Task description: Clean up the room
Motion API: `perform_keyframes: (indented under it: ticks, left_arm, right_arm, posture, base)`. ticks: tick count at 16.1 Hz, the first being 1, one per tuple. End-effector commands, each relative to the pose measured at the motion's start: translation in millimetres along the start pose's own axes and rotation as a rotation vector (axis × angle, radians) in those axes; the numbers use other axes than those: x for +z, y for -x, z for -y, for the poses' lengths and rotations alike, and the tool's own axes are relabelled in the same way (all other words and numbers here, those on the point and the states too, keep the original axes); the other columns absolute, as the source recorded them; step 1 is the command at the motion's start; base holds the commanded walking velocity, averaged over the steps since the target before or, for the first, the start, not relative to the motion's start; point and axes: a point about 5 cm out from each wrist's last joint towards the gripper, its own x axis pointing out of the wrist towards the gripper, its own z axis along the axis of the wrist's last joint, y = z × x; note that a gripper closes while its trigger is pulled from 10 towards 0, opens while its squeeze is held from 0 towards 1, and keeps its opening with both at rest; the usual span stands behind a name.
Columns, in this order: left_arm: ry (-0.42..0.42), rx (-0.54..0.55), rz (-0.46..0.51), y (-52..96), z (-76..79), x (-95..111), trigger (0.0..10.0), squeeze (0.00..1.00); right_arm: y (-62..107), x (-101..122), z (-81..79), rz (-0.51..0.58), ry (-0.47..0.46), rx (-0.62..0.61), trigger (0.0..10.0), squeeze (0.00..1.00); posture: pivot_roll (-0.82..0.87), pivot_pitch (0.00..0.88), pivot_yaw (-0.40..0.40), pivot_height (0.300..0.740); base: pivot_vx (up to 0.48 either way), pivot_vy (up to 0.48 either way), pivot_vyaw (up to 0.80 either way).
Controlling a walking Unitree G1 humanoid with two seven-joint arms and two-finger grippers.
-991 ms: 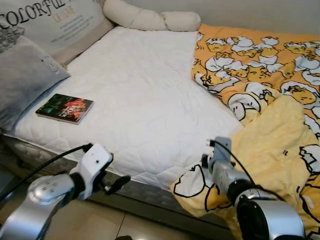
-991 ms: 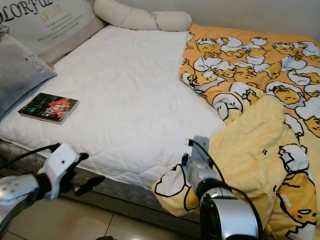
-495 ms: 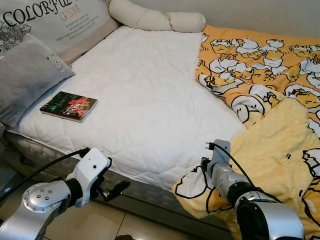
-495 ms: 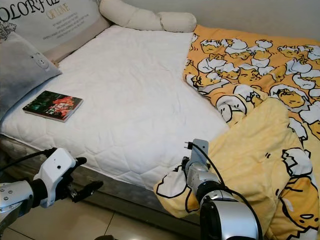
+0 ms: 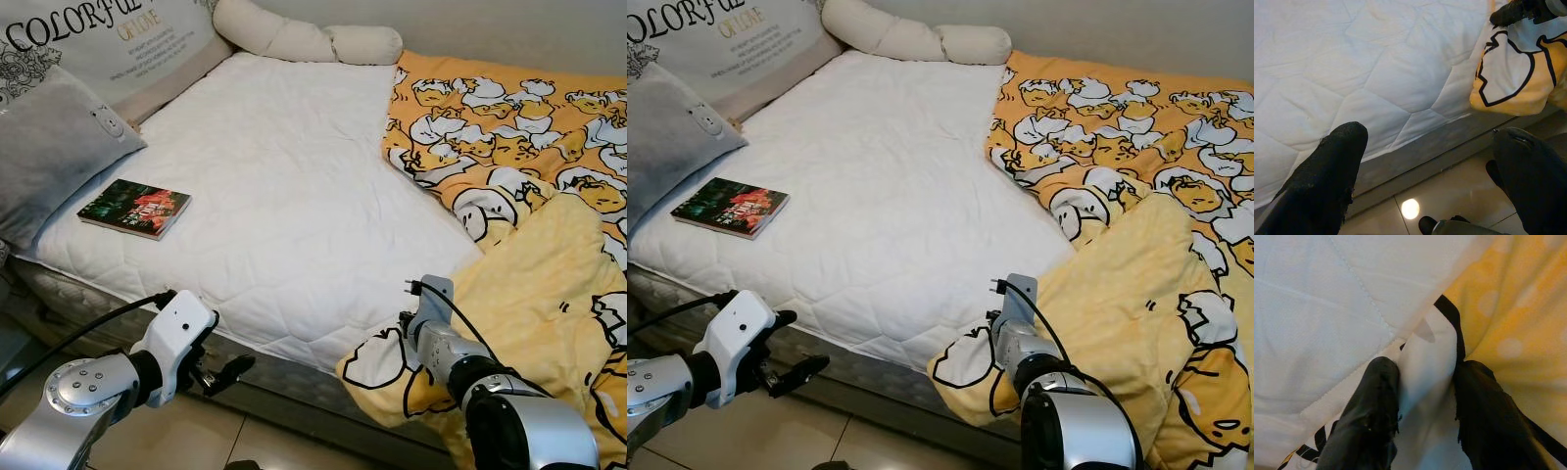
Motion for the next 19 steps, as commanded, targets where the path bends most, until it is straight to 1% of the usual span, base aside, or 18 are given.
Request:
perform_keyframes:
  ticks: [1,5,8,9,10,11,12,13,14,15,16,17,18,19]
  left_arm:
    - [-0.017,-0.004,0.011,0.6,1.6,5,10.0,0.64]
    - [-0.017,-0.009,0.014,-2.4,1.7,6,10.0,0.64]
    - [-0.024,-0.014,0.026,-9.0,-1.0,9,10.0,0.64]
    - [-0.028,-0.016,0.031,-13.3,-1.8,9,10.0,0.64]
    - [-0.028,-0.019,0.039,-17.3,-1.6,9,10.0,0.64]
    - [-0.029,-0.018,0.046,-21.1,-2.7,10,10.0,0.64]
    - [-0.030,-0.016,0.058,-25.9,-4.3,12,10.0,0.64]
    - [-0.029,-0.017,0.071,-29.9,-5.8,14,10.0,0.64]
    - [-0.031,-0.025,0.083,-35.2,-7.1,16,10.0,0.64]
    - [-0.036,-0.035,0.089,-39.5,-7.2,17,10.0,0.64]
    - [-0.042,-0.042,0.094,-43.6,-7.1,18,10.0,0.64]
    - [-0.049,-0.050,0.104,-49.9,-7.6,20,10.0,0.64]
    - [-0.051,-0.055,0.123,-55.9,-7.9,25,10.0,0.64]
    - [-0.053,-0.058,0.133,-59.3,-7.8,27,10.0,0.64]
  right_arm:
    - [-1.0,-8,7.5,-0.037,-0.017,-0.011,0.0,0.00]
    - [-1.4,-7,12.7,-0.038,-0.030,-0.018,0.0,0.00]
    - [-1.8,-4,16.1,-0.031,-0.024,-0.007,0.0,0.00]
    - [-2.0,-5,18.9,-0.029,-0.007,0.002,0.0,0.00]
    - [-2.4,-6,23.0,-0.025,0.001,0.019,0.0,0.00]
    - [-2.4,-4,23.0,-0.013,0.022,0.056,0.0,0.00]
    - [-1.7,2,18.0,0.026,0.074,0.155,0.0,0.00]
    - [1.1,9,7.7,0.070,0.175,0.330,0.0,0.00]
    - [7.2,11,-2.5,0.093,0.329,0.570,0.0,0.00]
    - [13.2,10,-5.7,0.097,0.436,0.740,0.0,0.00]
    - [17.8,9,-3.9,0.092,0.498,0.844,0.0,0.00]
    - [26.1,5,-0.5,0.076,0.587,0.993,0.0,0.00]
    - [37.8,0,4.4,0.048,0.687,1.144,0.0,0.00]
    - [49.9,-7,6.2,0.020,0.761,1.265,0.0,0.00]
  posture:
    - [0.27,0.000,0.008,0.740]
    - [0.25,0.000,0.012,0.740]
    - [0.24,0.000,0.019,0.740]
    - [0.21,0.000,0.018,0.740]
    - [0.20,0.000,0.016,0.740]
    - [0.18,0.000,0.018,0.740]
    - [0.16,0.000,0.021,0.740]
    - [0.14,0.000,0.028,0.740]
    - [0.11,0.000,0.039,0.740]
    - [0.09,0.000,0.044,0.740]
    - [0.07,0.000,0.048,0.740]
    - [0.06,0.000,0.051,0.740]
    - [0.05,0.000,0.052,0.740]
    - [0.04,0.000,0.055,0.740]
  base:
    - [0.000,0.000,0.00]
    - [0.000,0.000,0.00]
    - [0.000,0.000,0.00]
    - [0.000,0.000,0.00]
    - [0.000,0.000,0.00]
    - [0.000,0.000,0.00]
    - [0.000,0.000,0.00]
    - [0.000,0.000,0.00]
    - [0.000,0.000,0.00]
    - [0.000,0.000,0.00]
    - [0.000,0.000,0.00]
    - [0.000,0.000,0.00]
    - [0.000,0.000,0.00]
    - [0.000,0.000,0.00]
